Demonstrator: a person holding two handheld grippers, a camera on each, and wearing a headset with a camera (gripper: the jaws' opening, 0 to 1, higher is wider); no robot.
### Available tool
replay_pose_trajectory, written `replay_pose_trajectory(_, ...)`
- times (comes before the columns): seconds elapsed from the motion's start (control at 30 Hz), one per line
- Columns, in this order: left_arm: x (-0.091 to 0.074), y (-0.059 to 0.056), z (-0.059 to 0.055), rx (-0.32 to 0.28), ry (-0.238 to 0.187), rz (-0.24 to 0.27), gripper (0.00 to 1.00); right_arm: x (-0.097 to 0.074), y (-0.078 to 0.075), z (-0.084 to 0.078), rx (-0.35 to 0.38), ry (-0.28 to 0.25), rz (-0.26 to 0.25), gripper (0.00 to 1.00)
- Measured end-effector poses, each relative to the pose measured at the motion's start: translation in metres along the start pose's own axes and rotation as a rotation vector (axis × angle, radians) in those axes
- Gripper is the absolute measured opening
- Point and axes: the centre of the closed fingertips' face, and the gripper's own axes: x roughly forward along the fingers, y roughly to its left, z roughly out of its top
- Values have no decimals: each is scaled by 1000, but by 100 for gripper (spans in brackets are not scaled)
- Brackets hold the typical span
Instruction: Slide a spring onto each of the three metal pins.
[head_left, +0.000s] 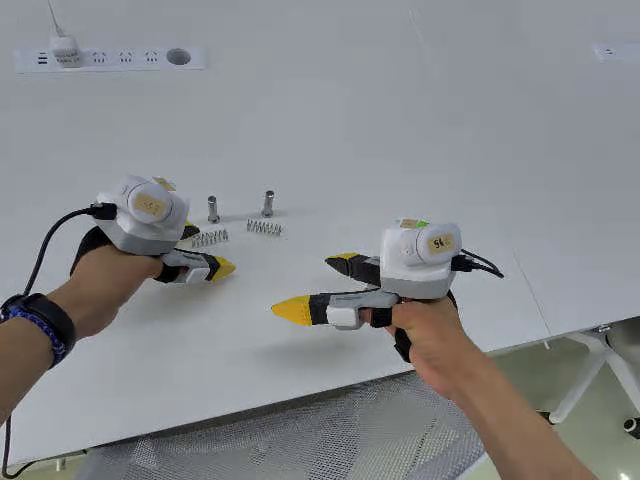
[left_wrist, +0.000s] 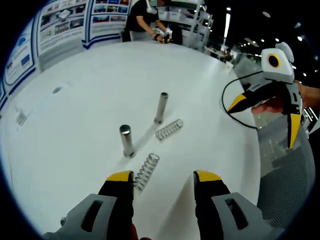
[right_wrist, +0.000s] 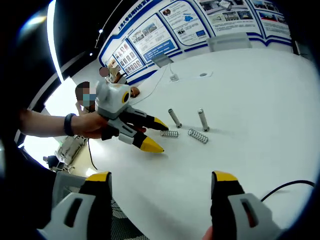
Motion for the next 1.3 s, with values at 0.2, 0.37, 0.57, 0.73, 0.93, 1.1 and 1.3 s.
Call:
replay_pose_trajectory(0.2,1,-1,-6,-2,10,14,44,-1,0,0,-2,0,0,83)
replay_pose_trajectory(0.37,-2,3,-13,25,28,38,36,-1,0,-1,-2,3,2,83)
replay_pose_trajectory(0.57,-5,7,-16,88,43,80,27,1,3,-1,-8,7,8,83)
replay_pose_trajectory(0.73,-4,5,-16,115,48,88,18,1,5,0,-16,8,12,83)
replay_pose_trajectory(0.93,-5,4,-17,172,65,106,12,-1,4,0,-16,7,9,83)
replay_pose_trajectory(1.1,-8,3,-21,161,76,117,11,-1,6,-2,-20,14,14,83)
replay_pose_trajectory(1.3,-15,-5,-31,118,77,105,10,1,7,-3,-15,15,20,83)
